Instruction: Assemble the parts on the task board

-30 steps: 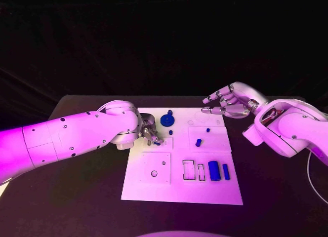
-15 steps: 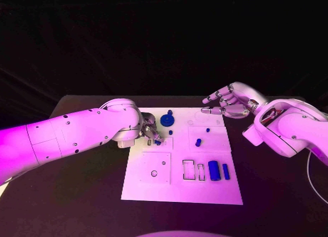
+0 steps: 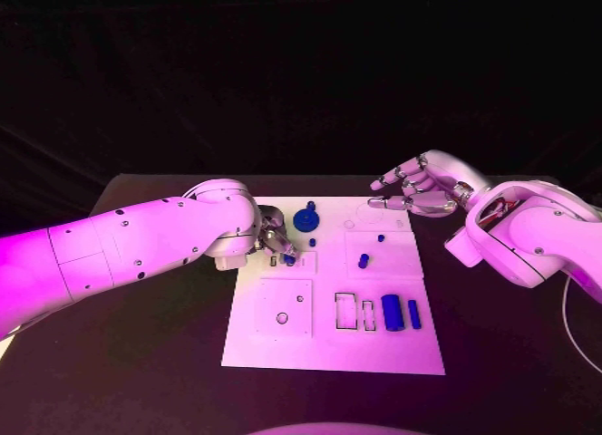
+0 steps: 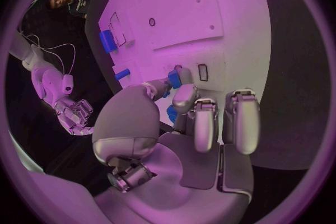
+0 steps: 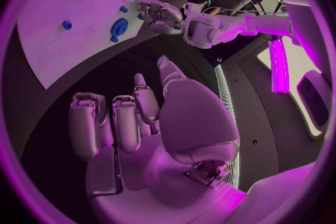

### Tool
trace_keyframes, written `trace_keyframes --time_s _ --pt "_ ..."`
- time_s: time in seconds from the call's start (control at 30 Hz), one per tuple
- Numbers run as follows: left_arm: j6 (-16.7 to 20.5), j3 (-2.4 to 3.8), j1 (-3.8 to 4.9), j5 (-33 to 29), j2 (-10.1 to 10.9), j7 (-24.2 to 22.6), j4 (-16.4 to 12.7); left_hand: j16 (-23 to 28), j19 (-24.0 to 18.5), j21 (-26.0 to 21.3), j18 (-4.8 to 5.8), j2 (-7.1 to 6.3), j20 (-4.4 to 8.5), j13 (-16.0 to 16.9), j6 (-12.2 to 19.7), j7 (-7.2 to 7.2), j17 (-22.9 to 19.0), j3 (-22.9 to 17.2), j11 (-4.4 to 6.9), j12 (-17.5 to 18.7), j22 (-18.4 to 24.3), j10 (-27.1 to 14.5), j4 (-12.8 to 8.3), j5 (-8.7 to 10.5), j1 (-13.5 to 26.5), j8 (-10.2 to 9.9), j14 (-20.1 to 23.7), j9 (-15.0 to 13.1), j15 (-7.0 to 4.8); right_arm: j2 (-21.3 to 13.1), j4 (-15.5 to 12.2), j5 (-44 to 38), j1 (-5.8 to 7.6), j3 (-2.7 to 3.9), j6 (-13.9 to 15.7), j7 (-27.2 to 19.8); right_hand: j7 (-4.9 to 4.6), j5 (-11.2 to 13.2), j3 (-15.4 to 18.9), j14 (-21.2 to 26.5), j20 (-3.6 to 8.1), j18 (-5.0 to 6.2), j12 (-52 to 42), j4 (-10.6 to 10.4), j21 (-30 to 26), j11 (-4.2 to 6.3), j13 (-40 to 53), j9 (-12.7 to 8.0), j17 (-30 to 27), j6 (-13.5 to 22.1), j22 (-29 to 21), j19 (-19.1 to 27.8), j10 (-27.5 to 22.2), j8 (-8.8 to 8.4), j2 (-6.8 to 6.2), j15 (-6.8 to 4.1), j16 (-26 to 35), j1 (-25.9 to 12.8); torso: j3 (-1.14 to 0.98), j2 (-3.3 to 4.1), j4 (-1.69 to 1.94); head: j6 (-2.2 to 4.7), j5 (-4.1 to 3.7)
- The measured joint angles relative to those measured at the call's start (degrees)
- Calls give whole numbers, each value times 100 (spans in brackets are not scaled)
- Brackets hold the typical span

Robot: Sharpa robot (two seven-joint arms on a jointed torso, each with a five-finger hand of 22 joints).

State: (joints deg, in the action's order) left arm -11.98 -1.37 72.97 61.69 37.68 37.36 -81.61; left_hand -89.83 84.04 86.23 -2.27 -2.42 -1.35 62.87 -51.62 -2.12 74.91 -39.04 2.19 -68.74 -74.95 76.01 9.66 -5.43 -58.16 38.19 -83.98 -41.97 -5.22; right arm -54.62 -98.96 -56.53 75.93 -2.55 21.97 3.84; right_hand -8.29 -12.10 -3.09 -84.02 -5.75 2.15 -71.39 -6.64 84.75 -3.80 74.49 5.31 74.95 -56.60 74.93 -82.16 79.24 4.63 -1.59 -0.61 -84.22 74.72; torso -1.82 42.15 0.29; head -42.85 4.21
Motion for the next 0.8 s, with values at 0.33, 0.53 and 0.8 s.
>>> trace_keyframes --time_s 0.33,0.53,0.8 --pt "5 1 -2 -4 18 -20 -15 0 0 0 1 -161 43 -20 -22 20 0 87 27 0 1 28 -300 7 -118 -4 1 -42 -41 -5 0 0 0 0 -27 2 0 0 16 0 0 0 0 -16 0 0 1 0 -1 0 0 0 0 0 0 0 0 0 3 0 4 -10 -5" --pt "8 -1 -5 9 27 -25 -41 0 0 0 1 -218 43 -57 -23 19 0 173 27 0 1 28 -387 20 -242 -9 1 -61 -41 -3 0 0 0 0 -38 2 0 0 16 0 0 0 0 -16 0 0 2 0 -1 0 -1 0 0 0 0 0 0 0 4 1 6 -18 -6" --pt "14 -3 -9 76 32 -26 -70 0 0 0 0 -219 43 -63 -31 12 3 180 27 22 2 28 -393 39 -284 -7 1 -79 -41 -2 2 0 0 0 -49 2 0 -22 32 0 0 0 0 -33 0 0 2 0 -2 0 -1 0 0 0 0 0 0 0 4 0 7 -27 0"
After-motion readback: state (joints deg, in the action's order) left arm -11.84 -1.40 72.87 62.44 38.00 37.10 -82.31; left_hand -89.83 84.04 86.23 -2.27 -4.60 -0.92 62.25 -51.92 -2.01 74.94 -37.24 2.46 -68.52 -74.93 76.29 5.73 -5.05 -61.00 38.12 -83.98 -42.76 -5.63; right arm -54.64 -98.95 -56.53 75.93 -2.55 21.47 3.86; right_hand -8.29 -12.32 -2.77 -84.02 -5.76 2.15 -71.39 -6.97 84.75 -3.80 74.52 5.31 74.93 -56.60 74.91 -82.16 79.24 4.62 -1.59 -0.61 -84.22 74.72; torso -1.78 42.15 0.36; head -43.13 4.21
